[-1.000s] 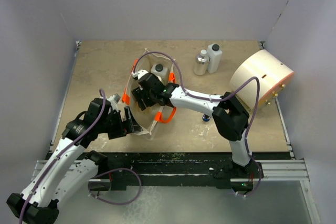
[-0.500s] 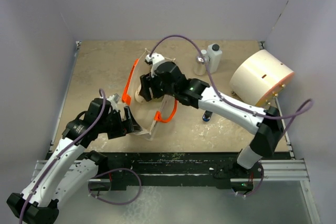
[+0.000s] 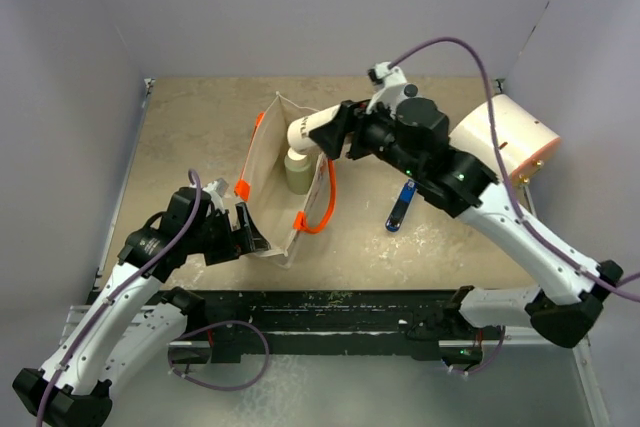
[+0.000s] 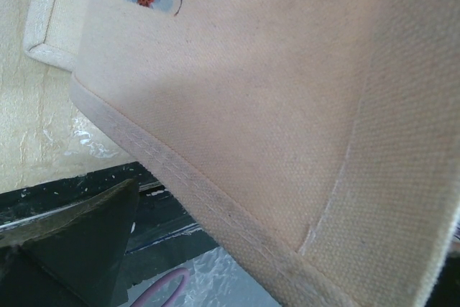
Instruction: Take the personal care products out of the canvas bag
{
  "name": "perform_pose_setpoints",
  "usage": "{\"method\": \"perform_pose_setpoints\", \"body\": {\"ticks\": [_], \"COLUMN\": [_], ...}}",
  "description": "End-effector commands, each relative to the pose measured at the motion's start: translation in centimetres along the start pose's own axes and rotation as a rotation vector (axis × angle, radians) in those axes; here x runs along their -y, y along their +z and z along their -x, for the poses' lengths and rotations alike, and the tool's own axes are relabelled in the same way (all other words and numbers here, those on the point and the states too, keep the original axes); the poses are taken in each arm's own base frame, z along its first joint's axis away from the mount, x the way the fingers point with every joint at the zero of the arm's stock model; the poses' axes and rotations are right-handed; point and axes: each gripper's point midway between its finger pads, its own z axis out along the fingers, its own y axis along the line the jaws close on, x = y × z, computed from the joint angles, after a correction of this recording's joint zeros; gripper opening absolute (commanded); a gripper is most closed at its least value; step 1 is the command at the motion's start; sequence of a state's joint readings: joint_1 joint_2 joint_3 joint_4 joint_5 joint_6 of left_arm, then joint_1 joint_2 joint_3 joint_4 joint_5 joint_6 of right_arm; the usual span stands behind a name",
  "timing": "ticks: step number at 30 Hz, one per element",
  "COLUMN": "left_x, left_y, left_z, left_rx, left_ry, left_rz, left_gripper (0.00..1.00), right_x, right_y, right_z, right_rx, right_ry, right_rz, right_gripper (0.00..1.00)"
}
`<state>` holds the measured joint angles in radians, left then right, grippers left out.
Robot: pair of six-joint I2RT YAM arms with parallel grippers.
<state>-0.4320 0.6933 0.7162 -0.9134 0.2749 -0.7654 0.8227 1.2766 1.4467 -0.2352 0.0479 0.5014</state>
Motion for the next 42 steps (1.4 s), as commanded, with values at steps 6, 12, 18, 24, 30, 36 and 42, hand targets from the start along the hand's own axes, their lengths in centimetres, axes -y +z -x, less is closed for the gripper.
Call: {"method": "perform_pose_setpoints", "body": {"ticks": [6, 12, 18, 24, 30, 36, 42], "left_x": [0.3, 0.3, 0.2, 0.2, 0.1, 0.1, 0.2], "left_y": [-0.9, -0.8, -0.7, -0.7, -0.8, -0.8, -0.8], "left_z": [0.8, 1.0, 1.3, 1.5, 1.7, 1.7, 1.9], "left_rx": [0.035, 0.039, 0.039, 0.045, 0.049, 0.050, 0.051], "left_ry": [0.022, 0.014, 0.008, 0.004, -0.003, -0.001, 0.002], "left_rz": [-0.001, -0.003, -0.005, -0.017, -0.023, -0.030, -0.045], "left_gripper": [0.94, 0.94, 0.94, 0.94, 0.94, 0.94, 0.93], "right_x": [8.7, 14.6, 17.9, 22.4, 25.9, 27.9, 29.4], "right_y": [-7.1, -4.2, 1.2, 7.0, 11.9, 15.6, 16.8], "right_z": [3.3, -3.2, -5.9, -5.7, -4.3, -4.0, -4.2], "right_rx": [0.208, 0.091, -0.018, -0.075, -0.108, -0.121, -0.144], "right_ry": [-0.074, -0.086, -0.064, -0.086, -0.186, -0.179, -0.177], "right_rz": [-0.428, -0.548, -0.507, -0.554, -0.655, -0.674, -0.695], "right_gripper": [0.00, 0.00, 0.00, 0.00, 0.00, 0.00, 0.00]}}
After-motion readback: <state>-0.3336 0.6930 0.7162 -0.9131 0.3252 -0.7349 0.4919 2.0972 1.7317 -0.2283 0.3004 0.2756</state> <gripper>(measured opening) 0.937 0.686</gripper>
